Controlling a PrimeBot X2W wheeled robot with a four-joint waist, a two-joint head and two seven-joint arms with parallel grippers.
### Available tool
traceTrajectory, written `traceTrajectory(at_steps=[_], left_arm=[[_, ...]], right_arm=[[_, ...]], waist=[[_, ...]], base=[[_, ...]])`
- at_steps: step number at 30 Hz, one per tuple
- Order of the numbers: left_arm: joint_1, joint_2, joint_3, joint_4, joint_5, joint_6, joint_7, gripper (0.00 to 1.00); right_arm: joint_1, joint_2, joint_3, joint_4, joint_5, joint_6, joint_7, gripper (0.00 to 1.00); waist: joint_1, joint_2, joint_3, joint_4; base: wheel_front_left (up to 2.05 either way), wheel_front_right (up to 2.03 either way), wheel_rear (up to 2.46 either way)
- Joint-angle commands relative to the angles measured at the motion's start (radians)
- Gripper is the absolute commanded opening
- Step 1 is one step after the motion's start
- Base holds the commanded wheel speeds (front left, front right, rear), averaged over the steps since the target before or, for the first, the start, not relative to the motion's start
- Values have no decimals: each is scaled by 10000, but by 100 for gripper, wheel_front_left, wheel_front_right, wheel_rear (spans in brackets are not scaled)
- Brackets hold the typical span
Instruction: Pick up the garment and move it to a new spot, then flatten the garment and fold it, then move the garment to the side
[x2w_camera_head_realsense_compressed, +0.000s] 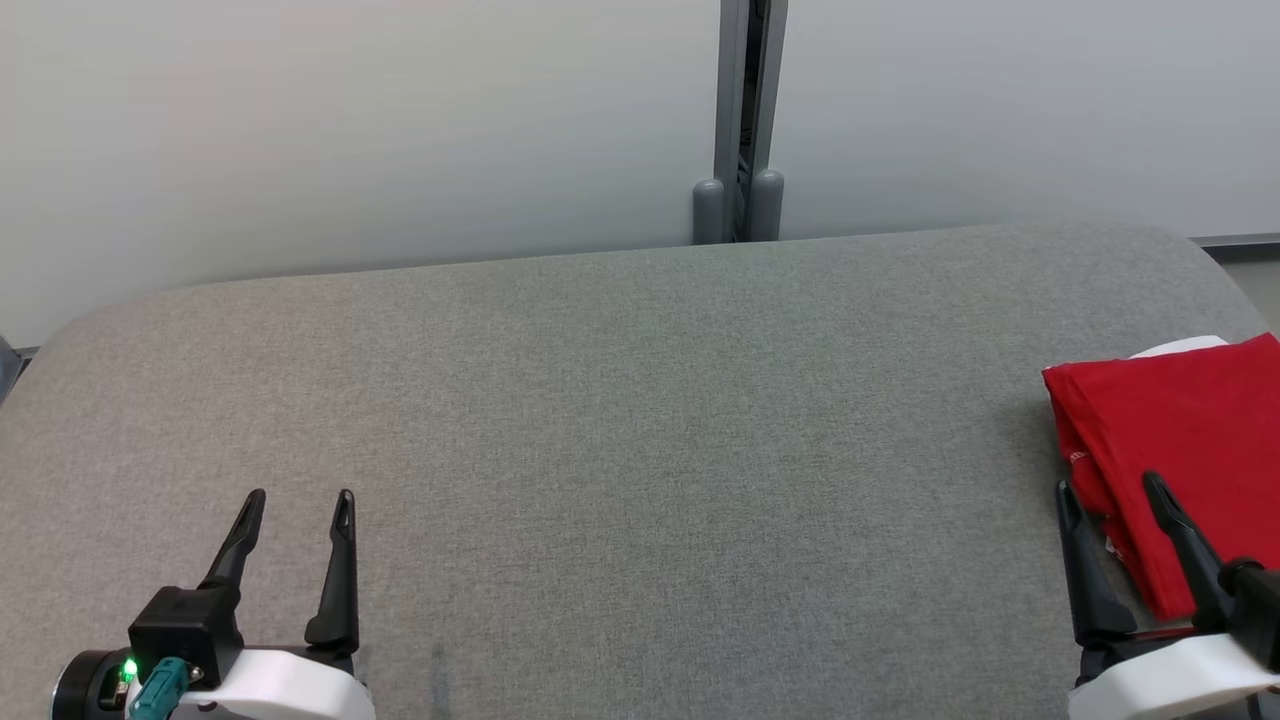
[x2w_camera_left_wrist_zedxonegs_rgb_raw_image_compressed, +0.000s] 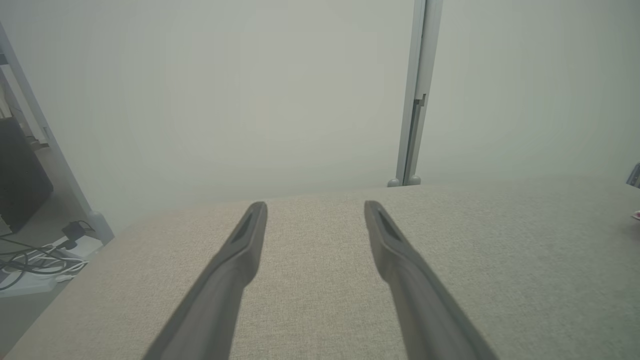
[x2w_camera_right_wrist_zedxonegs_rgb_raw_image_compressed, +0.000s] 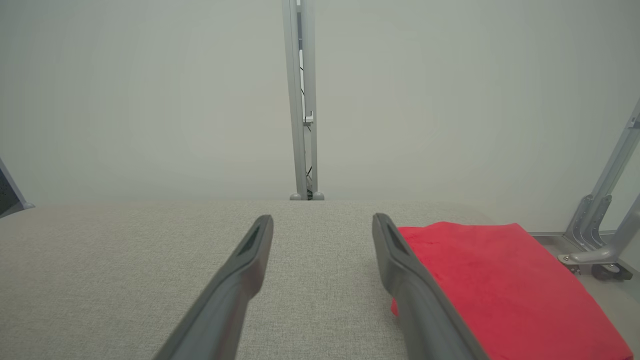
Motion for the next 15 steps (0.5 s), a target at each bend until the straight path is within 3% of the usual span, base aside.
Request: traceTrajectory(at_steps=[1,15], left_arm=[[-20,33,-10,22,-57,38,12,100],[-117,65,-45,92,-113,53,-85,100]], right_arm=[[34,-10,-27,-64,84,-4,38,100],[59,-10,5,-36,259,-4,13,100]], waist=[[0,0,16,12],[0,0,53,49]], base=[[0,0,0],[0,0,0]])
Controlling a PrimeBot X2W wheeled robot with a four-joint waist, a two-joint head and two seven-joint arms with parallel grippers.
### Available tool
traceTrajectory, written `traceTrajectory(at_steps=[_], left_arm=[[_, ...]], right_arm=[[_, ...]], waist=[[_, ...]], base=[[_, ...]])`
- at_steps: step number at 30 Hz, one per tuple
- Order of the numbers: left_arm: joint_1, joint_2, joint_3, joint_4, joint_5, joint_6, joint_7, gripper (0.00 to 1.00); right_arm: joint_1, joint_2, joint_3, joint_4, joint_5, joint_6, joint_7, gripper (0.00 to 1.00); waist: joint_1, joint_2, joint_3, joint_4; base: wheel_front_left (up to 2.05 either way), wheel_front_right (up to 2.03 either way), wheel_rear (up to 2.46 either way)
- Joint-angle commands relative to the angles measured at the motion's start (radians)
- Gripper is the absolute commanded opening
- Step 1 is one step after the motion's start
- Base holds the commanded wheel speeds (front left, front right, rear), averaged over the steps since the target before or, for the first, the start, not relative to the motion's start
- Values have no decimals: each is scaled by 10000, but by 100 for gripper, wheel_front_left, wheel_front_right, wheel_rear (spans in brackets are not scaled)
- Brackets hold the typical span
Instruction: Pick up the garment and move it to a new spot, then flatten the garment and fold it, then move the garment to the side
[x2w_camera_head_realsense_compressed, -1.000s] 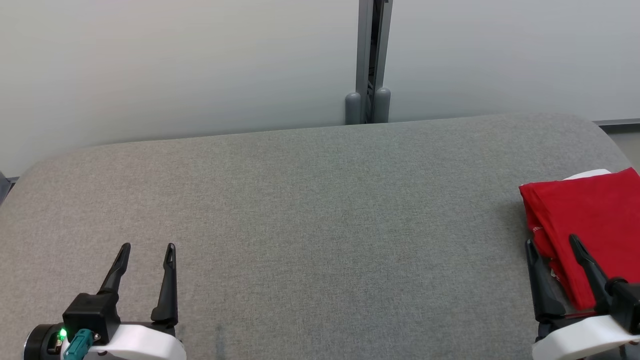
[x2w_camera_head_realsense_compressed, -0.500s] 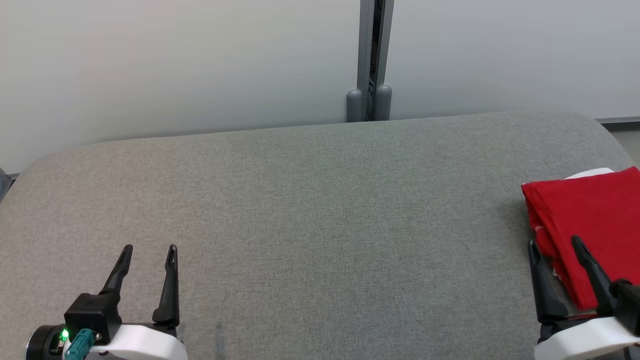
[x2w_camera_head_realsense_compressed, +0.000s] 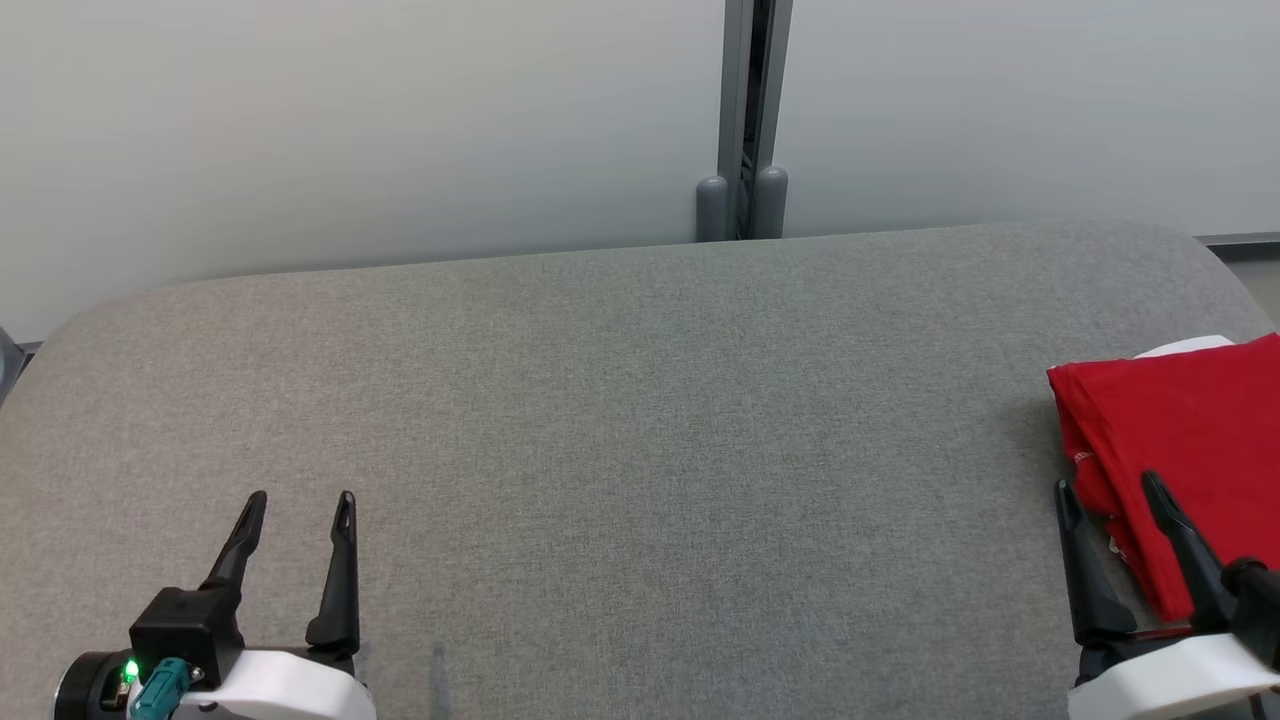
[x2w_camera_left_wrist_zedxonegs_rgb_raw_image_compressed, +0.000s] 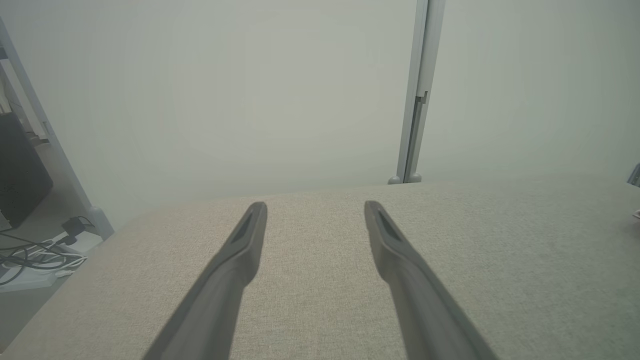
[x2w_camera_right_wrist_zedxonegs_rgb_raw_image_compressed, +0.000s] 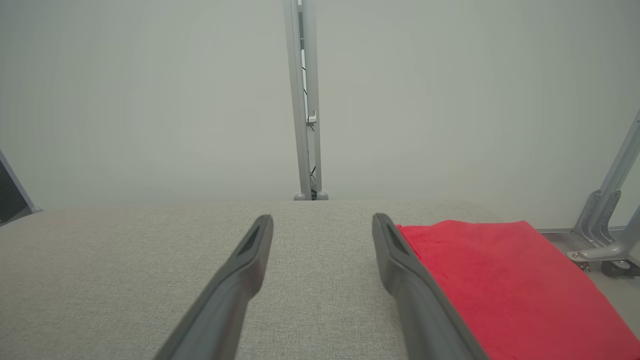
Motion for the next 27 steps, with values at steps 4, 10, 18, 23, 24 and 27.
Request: traceTrajectory(at_steps=[4,10,18,23,24,27], left_arm=[[24,-49,-42,90,-4,-2,-17,0],[251,-438,-180,482,-366,-113,-21,0],[-119,-762,-35,941,-1864,-626,-68,0],[-326,-927,26,1197,-2632,-885,-102,0],[-366,-959,39,1235,-2779,-936,-109,0],[-473,-1053,76,1339,-3215,-1081,-129,0]], right_arm=[[10,17,27,95,42,0,-3,0],[74,139,-26,628,472,0,106,0],[-308,88,-453,1112,2179,0,555,0],[-502,64,-669,1359,3041,0,780,0],[-540,59,-711,1408,3209,0,824,0],[-650,45,-833,1547,3702,0,952,0]], waist=[[0,0,-3,9],[0,0,3,14],[0,0,15,33],[0,0,22,44],[0,0,24,46],[0,0,29,52]], base=[[0,0,0],[0,0,0],[0,0,0],[0,0,0],[0,0,0],[0,0,0]])
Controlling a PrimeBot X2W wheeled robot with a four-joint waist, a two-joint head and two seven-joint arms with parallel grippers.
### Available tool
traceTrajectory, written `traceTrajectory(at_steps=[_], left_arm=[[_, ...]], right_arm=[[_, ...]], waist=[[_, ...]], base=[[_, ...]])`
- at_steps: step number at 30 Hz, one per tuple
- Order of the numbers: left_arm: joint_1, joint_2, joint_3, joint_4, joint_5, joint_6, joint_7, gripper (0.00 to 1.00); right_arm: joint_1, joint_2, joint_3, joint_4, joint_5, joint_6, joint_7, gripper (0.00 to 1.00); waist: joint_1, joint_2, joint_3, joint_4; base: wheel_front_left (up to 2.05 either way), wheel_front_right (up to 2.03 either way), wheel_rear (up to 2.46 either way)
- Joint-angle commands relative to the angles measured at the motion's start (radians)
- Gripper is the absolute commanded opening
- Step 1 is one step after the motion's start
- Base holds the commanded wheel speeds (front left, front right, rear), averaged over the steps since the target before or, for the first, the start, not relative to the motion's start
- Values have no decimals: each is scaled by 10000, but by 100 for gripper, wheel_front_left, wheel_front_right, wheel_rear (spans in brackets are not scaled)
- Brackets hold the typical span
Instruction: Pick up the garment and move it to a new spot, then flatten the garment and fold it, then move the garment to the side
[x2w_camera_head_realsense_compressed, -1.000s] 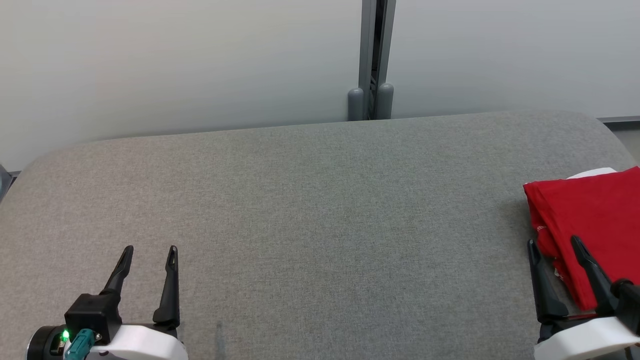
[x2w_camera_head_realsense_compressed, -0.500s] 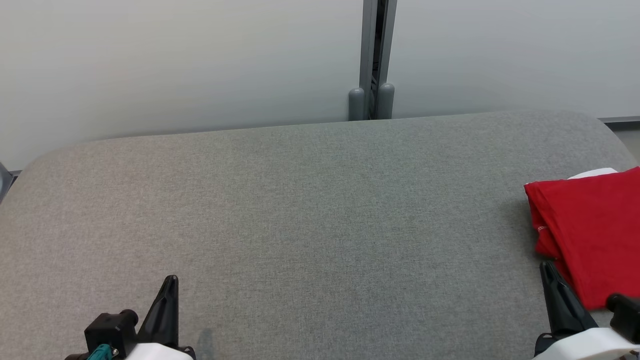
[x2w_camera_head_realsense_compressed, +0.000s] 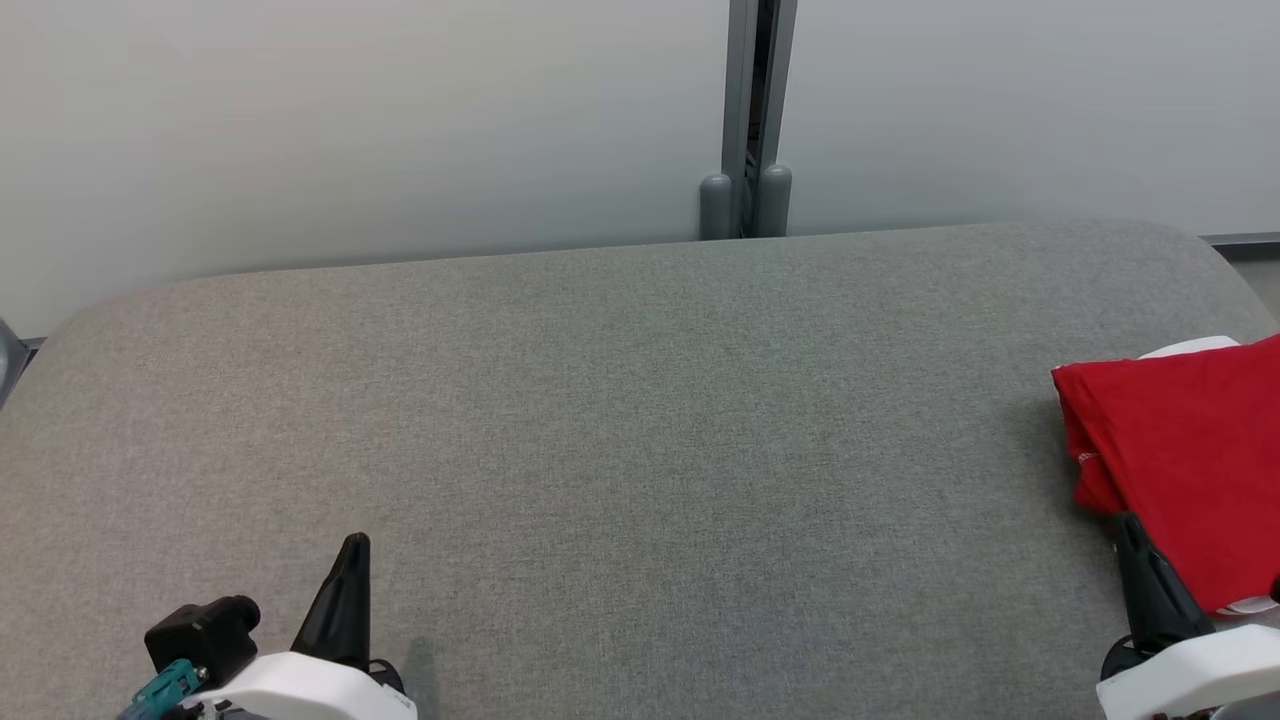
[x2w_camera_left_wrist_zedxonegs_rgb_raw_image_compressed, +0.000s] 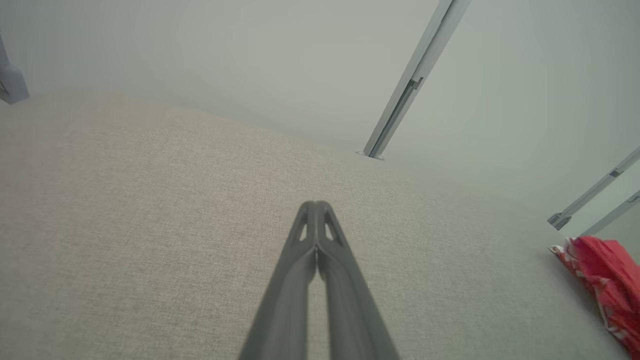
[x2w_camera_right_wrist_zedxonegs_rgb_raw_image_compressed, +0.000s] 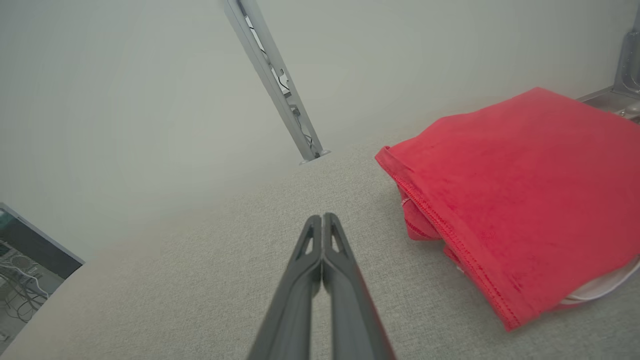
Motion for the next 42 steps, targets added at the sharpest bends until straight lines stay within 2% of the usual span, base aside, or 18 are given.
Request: traceTrajectory(at_steps=[1,42], left_arm=[[-379,22,127,-37,-373,-145,-72,0],[-1425,-978,538,1144,-4935,-1674,-244,0]], right_arm=[[-316,-116,-141,-29,426,-1,108,0],[-1483,-258,-1443,1474,5601,-1,1477,0]], waist=[[0,-1,2,3],[0,-1,63,86]], base=[[0,0,0],[0,0,0]])
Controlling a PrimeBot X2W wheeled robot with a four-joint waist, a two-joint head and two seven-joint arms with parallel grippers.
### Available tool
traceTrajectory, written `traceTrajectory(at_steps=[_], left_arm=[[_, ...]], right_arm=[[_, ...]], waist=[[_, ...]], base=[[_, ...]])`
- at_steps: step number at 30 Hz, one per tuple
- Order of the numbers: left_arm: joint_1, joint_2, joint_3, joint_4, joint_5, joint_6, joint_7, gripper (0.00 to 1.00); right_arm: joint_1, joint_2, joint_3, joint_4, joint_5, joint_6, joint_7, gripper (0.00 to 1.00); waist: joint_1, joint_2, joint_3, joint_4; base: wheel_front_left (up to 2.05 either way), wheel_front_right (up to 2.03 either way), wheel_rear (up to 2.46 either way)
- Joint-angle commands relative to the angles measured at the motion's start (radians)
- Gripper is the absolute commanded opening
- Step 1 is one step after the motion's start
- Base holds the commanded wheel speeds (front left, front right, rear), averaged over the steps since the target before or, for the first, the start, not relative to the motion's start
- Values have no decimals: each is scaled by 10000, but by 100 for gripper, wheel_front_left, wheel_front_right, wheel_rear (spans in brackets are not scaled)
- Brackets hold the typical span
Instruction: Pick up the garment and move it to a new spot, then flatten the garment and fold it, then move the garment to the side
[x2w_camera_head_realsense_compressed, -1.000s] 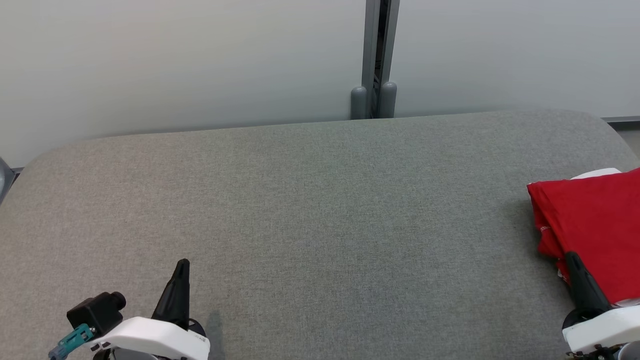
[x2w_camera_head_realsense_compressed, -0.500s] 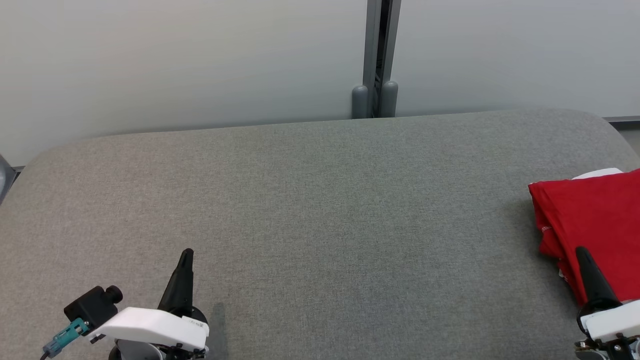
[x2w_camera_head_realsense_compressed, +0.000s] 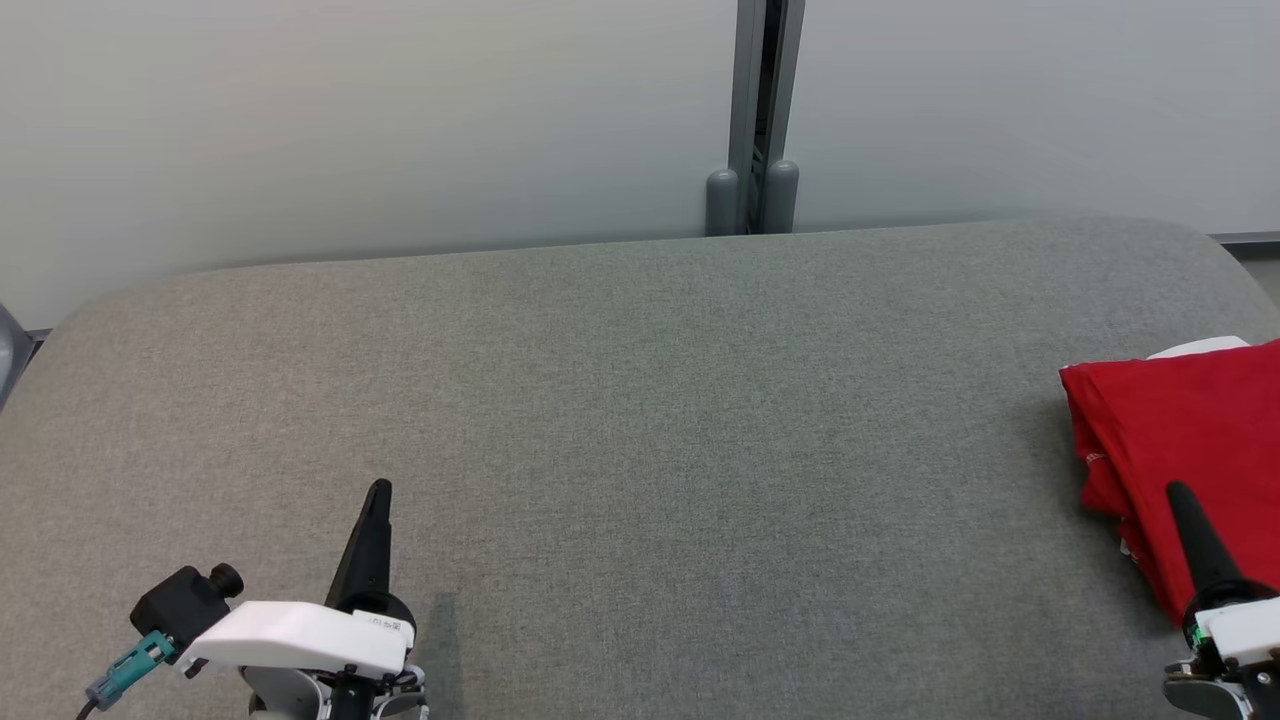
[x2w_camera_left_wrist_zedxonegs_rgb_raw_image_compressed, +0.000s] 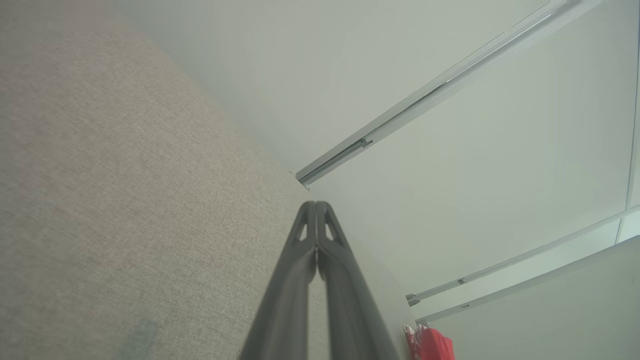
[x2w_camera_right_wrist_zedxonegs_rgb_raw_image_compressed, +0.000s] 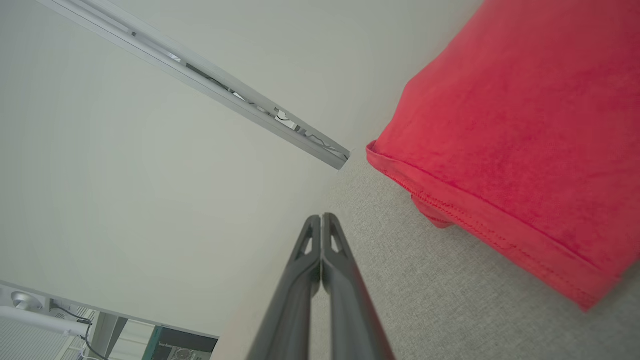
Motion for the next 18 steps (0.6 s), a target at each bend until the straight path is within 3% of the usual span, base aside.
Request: traceTrajectory(at_steps=[1,18], left_arm=[[-325,7,100,9,-297,-123,-50,0],[-628,-296,218,375,-1675,-586,-100,0]], right_arm=[[-269,-112,-118,10,353,1,103,0],[-624,-151,-512,466,1907,1,513,0]], waist=[[0,-1,3,4],[0,-1,27,37]], base=[[0,0,0],[0,0,0]])
